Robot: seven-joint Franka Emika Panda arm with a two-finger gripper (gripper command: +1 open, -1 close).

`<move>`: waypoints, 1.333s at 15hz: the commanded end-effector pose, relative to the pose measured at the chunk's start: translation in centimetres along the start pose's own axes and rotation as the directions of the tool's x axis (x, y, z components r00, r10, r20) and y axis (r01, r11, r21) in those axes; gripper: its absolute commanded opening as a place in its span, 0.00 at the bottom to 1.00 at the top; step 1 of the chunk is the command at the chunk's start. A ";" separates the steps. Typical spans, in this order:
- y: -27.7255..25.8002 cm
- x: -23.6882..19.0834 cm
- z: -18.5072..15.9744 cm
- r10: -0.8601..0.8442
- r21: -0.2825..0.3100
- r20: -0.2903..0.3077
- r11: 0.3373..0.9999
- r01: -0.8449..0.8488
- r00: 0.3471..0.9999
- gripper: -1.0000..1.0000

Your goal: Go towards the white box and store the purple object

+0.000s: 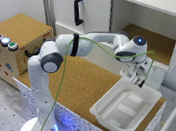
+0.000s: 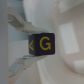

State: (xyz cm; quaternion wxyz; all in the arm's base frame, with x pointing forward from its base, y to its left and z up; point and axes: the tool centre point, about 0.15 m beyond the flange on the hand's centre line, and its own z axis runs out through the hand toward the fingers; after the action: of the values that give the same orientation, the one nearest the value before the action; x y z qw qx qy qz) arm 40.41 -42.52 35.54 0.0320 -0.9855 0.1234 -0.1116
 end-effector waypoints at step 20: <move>-4.5 -1.7 1.5 -0.175 -0.063 -0.061 0.983 0.171 0.983 1.00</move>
State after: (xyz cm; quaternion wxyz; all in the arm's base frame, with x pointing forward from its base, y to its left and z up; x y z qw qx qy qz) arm 41.45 -42.29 26.61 -0.0124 -0.9907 0.0737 -0.1135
